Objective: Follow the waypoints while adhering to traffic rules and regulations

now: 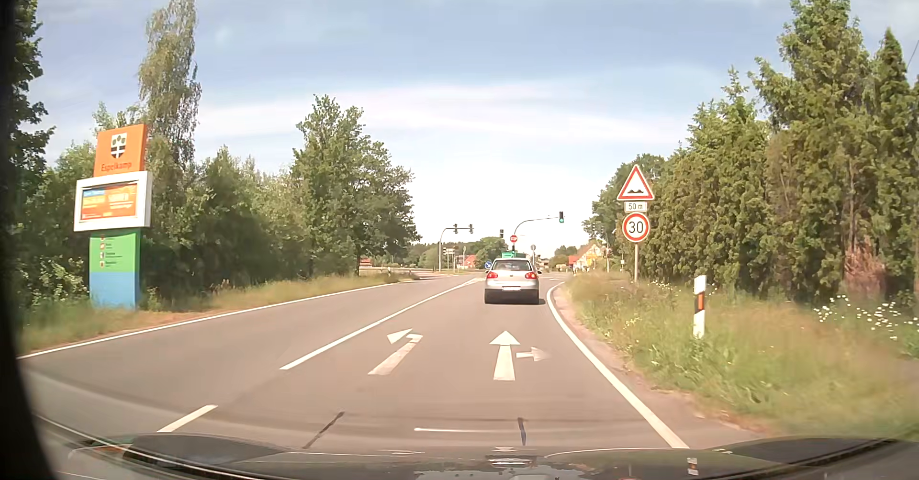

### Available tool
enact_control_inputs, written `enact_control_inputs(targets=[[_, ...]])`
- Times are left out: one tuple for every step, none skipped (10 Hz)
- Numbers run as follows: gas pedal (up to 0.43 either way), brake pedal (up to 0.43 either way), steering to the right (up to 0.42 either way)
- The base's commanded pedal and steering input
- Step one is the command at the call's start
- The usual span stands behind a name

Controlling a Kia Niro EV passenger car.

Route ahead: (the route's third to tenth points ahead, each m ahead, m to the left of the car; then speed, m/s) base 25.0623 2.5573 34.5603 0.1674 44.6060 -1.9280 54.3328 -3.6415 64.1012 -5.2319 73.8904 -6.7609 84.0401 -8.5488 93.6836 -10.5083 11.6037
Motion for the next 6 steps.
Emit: enact_control_inputs(targets=[[0.098, 0.000, 0.015], [0.098, 0.000, 0.015], [0.098, 0.000, 0.015], [0.098, 0.000, 0.017], [0.098, 0.000, 0.018], [0.098, 0.000, 0.018]])
